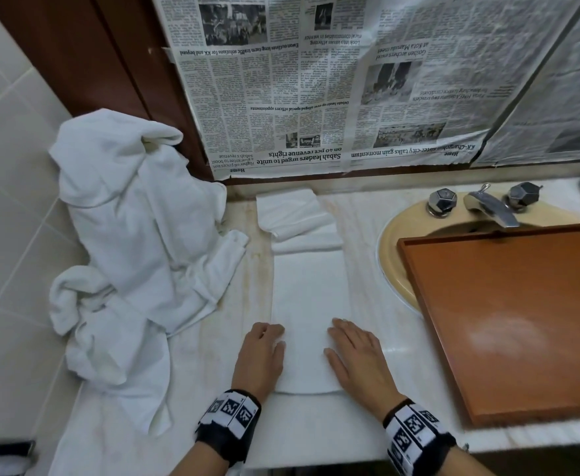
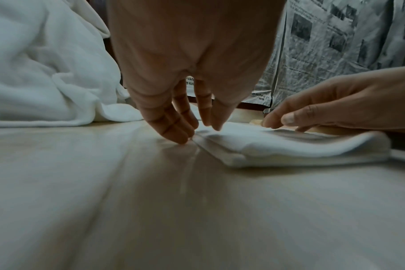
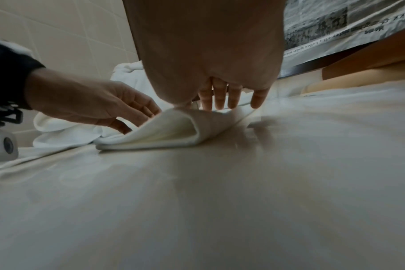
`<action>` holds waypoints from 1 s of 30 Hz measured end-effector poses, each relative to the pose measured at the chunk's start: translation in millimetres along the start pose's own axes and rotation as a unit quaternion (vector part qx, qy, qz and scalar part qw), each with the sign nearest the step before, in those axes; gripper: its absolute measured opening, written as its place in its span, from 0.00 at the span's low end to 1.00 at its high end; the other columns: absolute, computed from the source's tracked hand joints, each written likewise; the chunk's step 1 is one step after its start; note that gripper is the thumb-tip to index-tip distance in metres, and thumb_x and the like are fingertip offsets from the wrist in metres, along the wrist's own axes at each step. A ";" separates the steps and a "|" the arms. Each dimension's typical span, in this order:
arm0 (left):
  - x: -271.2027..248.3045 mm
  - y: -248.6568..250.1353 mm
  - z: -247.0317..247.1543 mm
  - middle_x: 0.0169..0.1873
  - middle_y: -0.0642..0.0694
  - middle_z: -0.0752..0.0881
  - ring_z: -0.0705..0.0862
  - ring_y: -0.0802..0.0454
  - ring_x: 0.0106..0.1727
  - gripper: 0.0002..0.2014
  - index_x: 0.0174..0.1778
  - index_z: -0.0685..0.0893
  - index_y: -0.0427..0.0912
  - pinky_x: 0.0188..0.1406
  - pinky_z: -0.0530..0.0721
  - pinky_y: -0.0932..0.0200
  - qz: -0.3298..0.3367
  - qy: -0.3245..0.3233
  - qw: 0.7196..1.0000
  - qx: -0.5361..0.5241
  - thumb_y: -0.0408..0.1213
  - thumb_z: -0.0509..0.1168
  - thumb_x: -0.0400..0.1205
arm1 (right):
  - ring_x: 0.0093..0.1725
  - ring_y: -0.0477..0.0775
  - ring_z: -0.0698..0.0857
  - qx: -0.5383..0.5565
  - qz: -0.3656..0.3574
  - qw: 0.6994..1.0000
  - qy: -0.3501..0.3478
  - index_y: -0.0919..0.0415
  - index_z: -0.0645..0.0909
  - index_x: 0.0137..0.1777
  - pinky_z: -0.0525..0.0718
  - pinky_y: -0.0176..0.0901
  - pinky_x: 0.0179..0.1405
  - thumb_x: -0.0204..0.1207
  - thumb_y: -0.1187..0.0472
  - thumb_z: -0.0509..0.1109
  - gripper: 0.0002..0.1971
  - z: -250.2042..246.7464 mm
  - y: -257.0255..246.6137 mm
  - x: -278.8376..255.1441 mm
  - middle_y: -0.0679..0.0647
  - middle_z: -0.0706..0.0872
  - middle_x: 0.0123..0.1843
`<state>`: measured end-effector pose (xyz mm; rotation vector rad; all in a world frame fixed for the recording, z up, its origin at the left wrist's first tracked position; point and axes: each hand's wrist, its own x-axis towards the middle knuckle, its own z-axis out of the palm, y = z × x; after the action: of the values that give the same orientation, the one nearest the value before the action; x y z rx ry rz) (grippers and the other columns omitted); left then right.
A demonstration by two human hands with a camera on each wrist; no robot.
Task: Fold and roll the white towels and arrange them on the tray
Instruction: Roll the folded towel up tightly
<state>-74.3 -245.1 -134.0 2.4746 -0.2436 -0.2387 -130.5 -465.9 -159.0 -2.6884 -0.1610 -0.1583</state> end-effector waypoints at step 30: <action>-51.9 -8.6 4.8 0.46 0.59 0.73 0.74 0.55 0.40 0.09 0.42 0.69 0.50 0.36 0.72 0.60 0.090 -0.028 0.994 0.049 0.32 0.60 0.74 | 0.62 0.48 0.77 -0.035 -0.042 0.998 -0.030 0.38 0.80 0.61 0.81 0.44 0.51 0.66 0.41 0.70 0.21 -3.6 -21.0 -50.4 0.43 0.81 0.63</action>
<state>-124.5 -229.2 -137.3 2.5256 -0.5098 -0.2244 -183.4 -453.1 -153.8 -2.7583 -0.2936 -0.1104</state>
